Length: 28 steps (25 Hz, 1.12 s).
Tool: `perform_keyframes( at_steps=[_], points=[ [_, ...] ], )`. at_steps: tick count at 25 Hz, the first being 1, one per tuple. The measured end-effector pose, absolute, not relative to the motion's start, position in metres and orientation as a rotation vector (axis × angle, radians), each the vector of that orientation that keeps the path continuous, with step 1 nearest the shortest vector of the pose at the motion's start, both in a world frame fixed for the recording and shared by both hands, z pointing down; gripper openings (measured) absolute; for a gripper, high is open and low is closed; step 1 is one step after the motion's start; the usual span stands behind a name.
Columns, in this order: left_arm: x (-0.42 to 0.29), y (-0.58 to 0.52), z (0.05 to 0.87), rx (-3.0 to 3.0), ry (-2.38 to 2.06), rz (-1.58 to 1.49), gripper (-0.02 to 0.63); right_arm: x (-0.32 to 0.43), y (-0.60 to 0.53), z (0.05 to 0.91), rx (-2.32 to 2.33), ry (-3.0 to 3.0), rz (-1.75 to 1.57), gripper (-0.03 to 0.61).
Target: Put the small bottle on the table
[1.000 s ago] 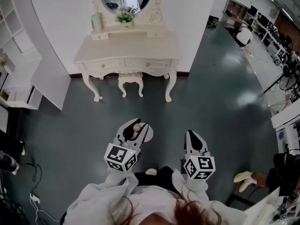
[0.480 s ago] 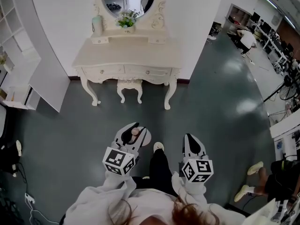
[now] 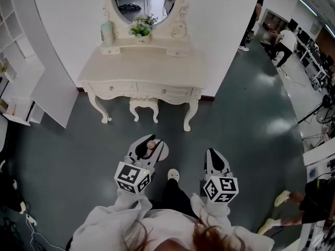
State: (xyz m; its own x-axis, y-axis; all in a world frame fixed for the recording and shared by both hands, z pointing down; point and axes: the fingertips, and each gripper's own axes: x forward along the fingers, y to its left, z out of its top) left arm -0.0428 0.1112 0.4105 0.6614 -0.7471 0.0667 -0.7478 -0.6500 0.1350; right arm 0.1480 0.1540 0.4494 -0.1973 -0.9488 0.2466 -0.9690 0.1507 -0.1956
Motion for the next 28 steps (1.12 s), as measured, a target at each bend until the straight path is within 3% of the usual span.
perform_keyframes(
  at_steps=[28],
  points=[
    [0.019, -0.052, 0.414, 2.679, -1.355, 0.003, 0.133, 0.205, -0.033, 0.458, 1.79, -2.44, 0.489, 0.035]
  ],
)
